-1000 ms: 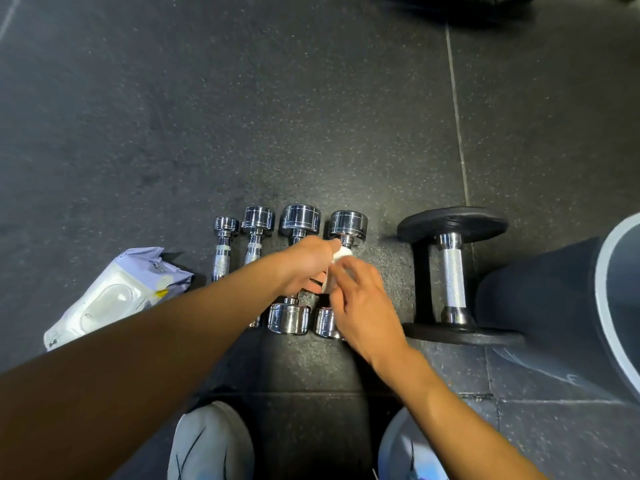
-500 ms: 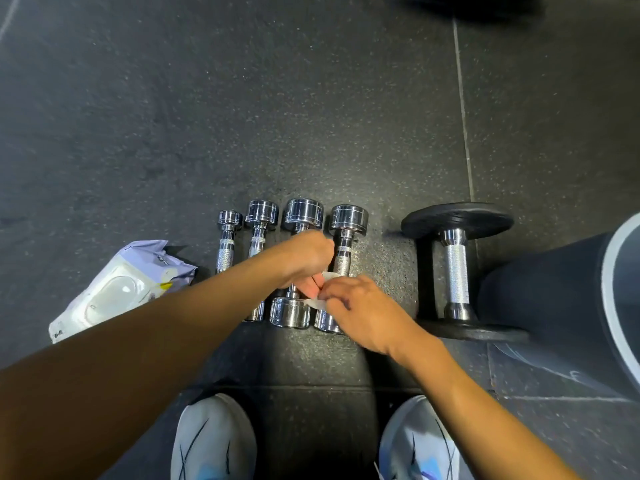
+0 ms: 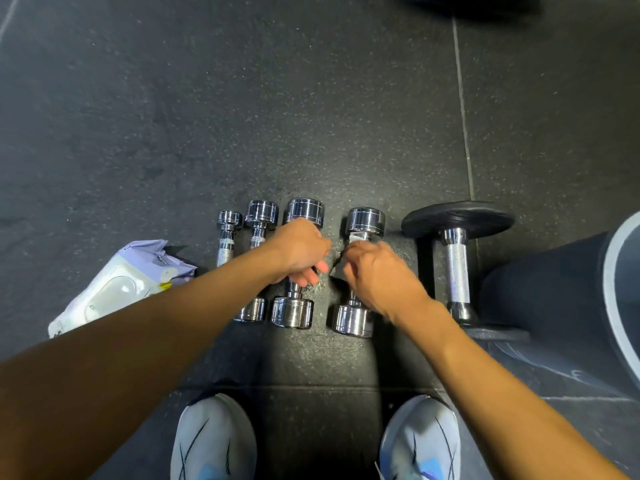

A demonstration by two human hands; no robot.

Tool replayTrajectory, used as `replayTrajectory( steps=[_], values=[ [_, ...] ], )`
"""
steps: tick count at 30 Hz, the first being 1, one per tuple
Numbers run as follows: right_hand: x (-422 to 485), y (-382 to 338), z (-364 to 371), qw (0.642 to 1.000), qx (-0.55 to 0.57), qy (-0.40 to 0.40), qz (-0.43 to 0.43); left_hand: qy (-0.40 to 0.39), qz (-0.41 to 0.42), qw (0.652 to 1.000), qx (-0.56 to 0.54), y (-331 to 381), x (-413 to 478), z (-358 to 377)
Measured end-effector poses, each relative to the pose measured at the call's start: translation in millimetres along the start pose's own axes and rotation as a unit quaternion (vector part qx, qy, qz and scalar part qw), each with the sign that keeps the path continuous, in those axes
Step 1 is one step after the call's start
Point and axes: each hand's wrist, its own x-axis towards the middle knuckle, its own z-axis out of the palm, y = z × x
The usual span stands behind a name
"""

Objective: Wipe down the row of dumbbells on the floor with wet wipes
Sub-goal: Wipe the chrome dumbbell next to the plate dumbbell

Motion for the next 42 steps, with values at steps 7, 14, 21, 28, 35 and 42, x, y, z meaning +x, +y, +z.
replayTrajectory(
  steps=[7, 14, 21, 28, 35, 42],
  values=[
    [-2.9, 5.5, -0.8, 0.998, 0.012, -0.031, 0.047, -0.042, 0.011, 0.999, 0.032, -3.9, -0.1, 22.2],
    [-32.4, -5.8, 7.0, 0.986, 0.024, -0.096, 0.13, -0.037, 0.014, 0.998, 0.051, -5.9, -1.2, 23.7],
    [-41.8, -14.2, -8.9, 0.951, 0.199, 0.071, 0.224, -0.042, 0.034, 0.996, 0.065, -3.7, -5.7, 34.0],
    [-38.4, -18.2, -1.2, 0.931, 0.207, 0.178, 0.244, 0.052, 0.046, 0.994, 0.083, -4.1, -7.5, 15.6],
    [-51.9, -34.0, -4.0, 0.973, 0.131, 0.158, 0.107, 0.2, 0.043, 0.956, 0.211, -27.5, -17.6, -25.1],
    [-32.3, -18.3, 11.9, 0.932, 0.196, 0.185, 0.243, 0.246, -0.114, 0.928, 0.254, -63.1, -25.1, -59.1]
  ],
)
